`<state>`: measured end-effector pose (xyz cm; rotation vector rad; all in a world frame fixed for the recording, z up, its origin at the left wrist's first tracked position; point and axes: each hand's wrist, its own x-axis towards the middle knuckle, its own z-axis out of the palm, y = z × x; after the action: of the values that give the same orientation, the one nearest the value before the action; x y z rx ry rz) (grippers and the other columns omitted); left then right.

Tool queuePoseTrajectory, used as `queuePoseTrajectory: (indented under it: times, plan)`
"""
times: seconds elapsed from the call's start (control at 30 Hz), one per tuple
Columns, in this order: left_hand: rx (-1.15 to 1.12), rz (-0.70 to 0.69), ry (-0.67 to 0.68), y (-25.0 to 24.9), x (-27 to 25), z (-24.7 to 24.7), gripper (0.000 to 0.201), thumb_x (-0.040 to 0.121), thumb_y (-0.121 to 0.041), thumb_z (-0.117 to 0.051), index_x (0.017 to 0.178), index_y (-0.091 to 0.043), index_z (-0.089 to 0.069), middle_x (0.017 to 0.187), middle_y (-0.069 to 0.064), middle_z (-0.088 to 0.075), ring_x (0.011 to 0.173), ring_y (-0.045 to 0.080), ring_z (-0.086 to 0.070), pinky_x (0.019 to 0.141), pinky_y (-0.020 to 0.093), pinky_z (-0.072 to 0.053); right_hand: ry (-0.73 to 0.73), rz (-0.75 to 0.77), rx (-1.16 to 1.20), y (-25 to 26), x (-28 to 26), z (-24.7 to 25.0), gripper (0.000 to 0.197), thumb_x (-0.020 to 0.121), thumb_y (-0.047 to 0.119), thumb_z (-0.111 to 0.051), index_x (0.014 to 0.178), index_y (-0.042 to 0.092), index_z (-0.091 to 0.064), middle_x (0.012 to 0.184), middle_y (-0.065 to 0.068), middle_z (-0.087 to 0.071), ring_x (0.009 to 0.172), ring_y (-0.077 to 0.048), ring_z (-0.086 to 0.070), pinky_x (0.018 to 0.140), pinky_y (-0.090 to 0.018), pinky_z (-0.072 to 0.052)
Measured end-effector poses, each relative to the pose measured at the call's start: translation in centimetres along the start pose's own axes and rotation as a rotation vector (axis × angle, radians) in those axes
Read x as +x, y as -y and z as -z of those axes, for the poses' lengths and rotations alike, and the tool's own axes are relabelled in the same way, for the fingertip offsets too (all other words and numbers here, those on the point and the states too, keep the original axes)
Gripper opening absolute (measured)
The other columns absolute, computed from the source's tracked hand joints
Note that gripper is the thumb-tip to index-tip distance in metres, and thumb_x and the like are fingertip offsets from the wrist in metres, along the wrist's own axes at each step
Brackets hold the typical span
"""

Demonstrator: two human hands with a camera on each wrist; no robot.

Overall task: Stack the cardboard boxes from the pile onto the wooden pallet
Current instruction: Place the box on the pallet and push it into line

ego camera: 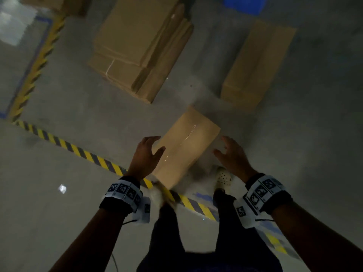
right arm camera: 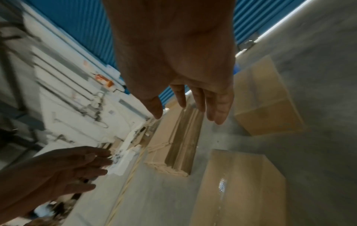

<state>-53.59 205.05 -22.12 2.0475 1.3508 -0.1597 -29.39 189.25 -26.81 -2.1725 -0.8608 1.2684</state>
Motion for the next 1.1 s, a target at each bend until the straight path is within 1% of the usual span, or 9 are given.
queuePoseTrajectory:
  times: [0.23,0.33,0.47,0.6,0.7,0.77,0.83,0.93,1.1]
  plan:
    - [0.035,0.137,0.266,12.8,16.2,-7.7,0.05,0.1,-0.031,-0.06,0.144,-0.009,-0.049,0.147,0.016,-0.05,0.134,0.033,-0.049,0.108,0.042,-0.041,-0.142,-0.438,0.176,-7.9,9.7,-10.9,0.054,0.095,0.032,-0.063,0.143,0.014,-0.046,0.142,-0.011,-0.053,0.126,-0.03,-0.053,0.097,-0.032,-0.041]
    - [0.149,0.086,0.344,17.8,22.3,-11.7,0.051,0.101,-0.031,-0.058,0.146,-0.008,-0.047,0.148,0.018,-0.048,0.135,0.034,-0.047,0.11,0.042,-0.039,-0.257,-0.679,0.416,-12.3,13.4,-16.9,0.045,0.093,0.032,-0.065,0.134,0.013,-0.054,0.115,-0.011,-0.064,0.095,-0.028,-0.065,0.081,-0.032,-0.051]
    - [0.164,0.103,0.381,23.5,28.7,-16.7,0.057,0.102,-0.035,-0.056,0.151,-0.011,-0.041,0.154,0.017,-0.042,0.139,0.034,-0.042,0.115,0.043,-0.035,-0.171,-0.765,0.551,-18.0,18.1,-25.0,0.054,0.089,0.038,-0.059,0.131,0.004,-0.055,0.114,-0.012,-0.058,0.107,-0.03,-0.059,0.1,-0.051,-0.049]
    - [-0.024,0.209,0.368,26.9,33.1,-21.1,0.066,0.103,-0.046,-0.05,0.156,-0.011,-0.033,0.16,0.013,-0.034,0.144,0.031,-0.037,0.113,0.039,-0.033,-0.147,-0.859,0.655,-20.2,22.2,-32.4,0.041,0.089,0.044,-0.062,0.117,0.014,-0.055,0.104,-0.009,-0.052,0.09,-0.024,-0.053,0.079,-0.034,-0.045]
    - [-0.208,0.317,0.496,27.8,34.3,-23.8,0.096,0.087,-0.075,-0.052,0.157,-0.012,-0.031,0.16,0.007,-0.036,0.144,0.028,-0.038,0.114,0.038,-0.033,-0.068,-0.834,0.771,-17.6,23.6,-35.1,0.026,0.101,0.029,-0.055,0.122,0.018,-0.047,0.099,-0.004,-0.05,0.076,-0.013,-0.049,0.064,-0.021,-0.04]
    - [-0.242,0.334,0.509,28.4,34.2,-25.0,0.12,0.063,-0.089,-0.056,0.155,-0.014,-0.036,0.158,0.006,-0.041,0.142,0.027,-0.041,0.118,0.046,-0.033,-0.107,-0.805,0.855,-16.5,23.8,-36.7,0.036,0.1,0.02,-0.056,0.131,0.018,-0.039,0.113,-0.003,-0.05,0.093,-0.019,-0.055,0.072,-0.025,-0.044]
    - [-0.155,0.295,0.465,27.3,33.0,-25.0,0.105,0.069,-0.079,-0.056,0.152,-0.018,-0.039,0.157,0.006,-0.041,0.141,0.03,-0.04,0.118,0.049,-0.03,-0.199,-0.814,0.949,-15.5,23.4,-37.1,0.049,0.092,0.026,-0.067,0.131,0.022,-0.039,0.124,-0.004,-0.055,0.107,-0.027,-0.058,0.08,-0.039,-0.053]
    - [0.025,0.26,0.331,25.0,30.3,-23.3,0.064,0.093,-0.059,-0.058,0.142,-0.019,-0.049,0.148,0.013,-0.046,0.136,0.037,-0.04,0.116,0.047,-0.028,-0.322,-0.809,0.941,-14.2,21.7,-34.8,0.051,0.083,0.039,-0.076,0.12,0.029,-0.042,0.113,-0.002,-0.059,0.1,-0.022,-0.06,0.084,-0.045,-0.055]
    - [-0.02,0.191,0.13,19.6,23.2,-17.5,0.077,0.09,-0.061,-0.061,0.141,-0.006,-0.045,0.137,0.019,-0.048,0.129,0.038,-0.044,0.104,0.051,-0.039,-0.368,-0.647,0.823,-10.3,17.0,-26.1,0.079,0.064,0.073,-0.073,0.124,0.032,-0.042,0.119,-0.003,-0.058,0.107,-0.028,-0.062,0.084,-0.052,-0.058]
